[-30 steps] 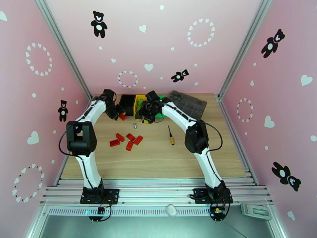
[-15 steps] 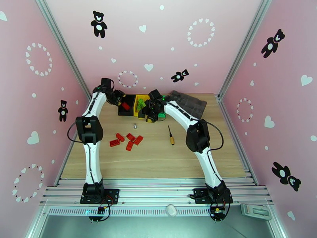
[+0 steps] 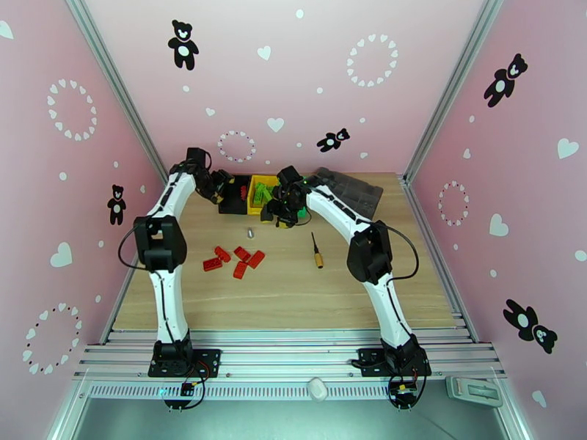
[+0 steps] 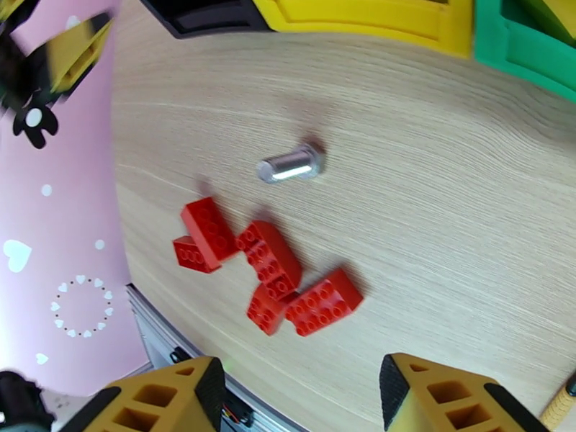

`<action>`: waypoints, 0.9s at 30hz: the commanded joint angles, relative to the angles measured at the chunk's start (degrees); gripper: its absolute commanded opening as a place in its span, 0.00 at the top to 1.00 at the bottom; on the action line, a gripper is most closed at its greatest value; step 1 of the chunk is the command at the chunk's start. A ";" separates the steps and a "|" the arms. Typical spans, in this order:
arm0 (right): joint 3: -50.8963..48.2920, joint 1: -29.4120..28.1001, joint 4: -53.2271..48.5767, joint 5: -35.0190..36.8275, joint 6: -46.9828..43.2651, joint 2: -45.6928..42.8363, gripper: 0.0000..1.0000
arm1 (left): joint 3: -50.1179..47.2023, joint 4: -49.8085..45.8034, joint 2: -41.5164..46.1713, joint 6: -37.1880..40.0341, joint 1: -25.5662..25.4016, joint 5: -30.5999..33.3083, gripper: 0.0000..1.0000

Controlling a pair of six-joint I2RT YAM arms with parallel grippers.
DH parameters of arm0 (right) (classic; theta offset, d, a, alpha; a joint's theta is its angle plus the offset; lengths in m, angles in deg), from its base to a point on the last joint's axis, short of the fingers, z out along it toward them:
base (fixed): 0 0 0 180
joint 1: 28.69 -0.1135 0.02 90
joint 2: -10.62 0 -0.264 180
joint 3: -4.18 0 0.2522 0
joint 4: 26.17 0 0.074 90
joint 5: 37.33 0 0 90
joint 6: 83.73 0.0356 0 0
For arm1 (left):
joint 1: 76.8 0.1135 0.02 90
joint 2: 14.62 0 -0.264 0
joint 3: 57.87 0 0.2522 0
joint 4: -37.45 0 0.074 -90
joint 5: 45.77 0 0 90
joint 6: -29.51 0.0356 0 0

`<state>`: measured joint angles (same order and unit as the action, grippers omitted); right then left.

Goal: Sort the legos into containers by color

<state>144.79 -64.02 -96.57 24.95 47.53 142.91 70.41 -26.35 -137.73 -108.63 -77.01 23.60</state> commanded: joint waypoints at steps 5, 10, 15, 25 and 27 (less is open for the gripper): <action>-0.72 -0.24 -7.96 4.73 -6.02 -3.54 0.40 | -18.30 -1.82 15.19 4.94 -2.49 10.08 0.23; -1.12 -1.57 -11.51 9.12 -9.99 -4.49 0.40 | -30.51 -3.28 23.12 4.16 -3.73 15.28 0.24; -2.82 -3.23 -12.42 11.06 -12.31 -5.27 0.39 | -40.80 -2.18 29.06 1.04 -4.52 16.83 0.26; -5.94 -8.29 -13.50 12.89 -14.80 -6.68 0.40 | -45.64 -1.47 28.07 0.67 -5.40 18.26 0.32; -7.19 -9.02 -13.03 12.89 -14.72 -7.19 0.40 | -44.65 -1.76 26.42 1.20 -5.39 18.66 0.34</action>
<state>138.96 -72.06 -108.00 36.66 33.93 139.57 24.73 -28.08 -108.99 -107.89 -82.06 40.48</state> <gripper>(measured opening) 0.605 0.670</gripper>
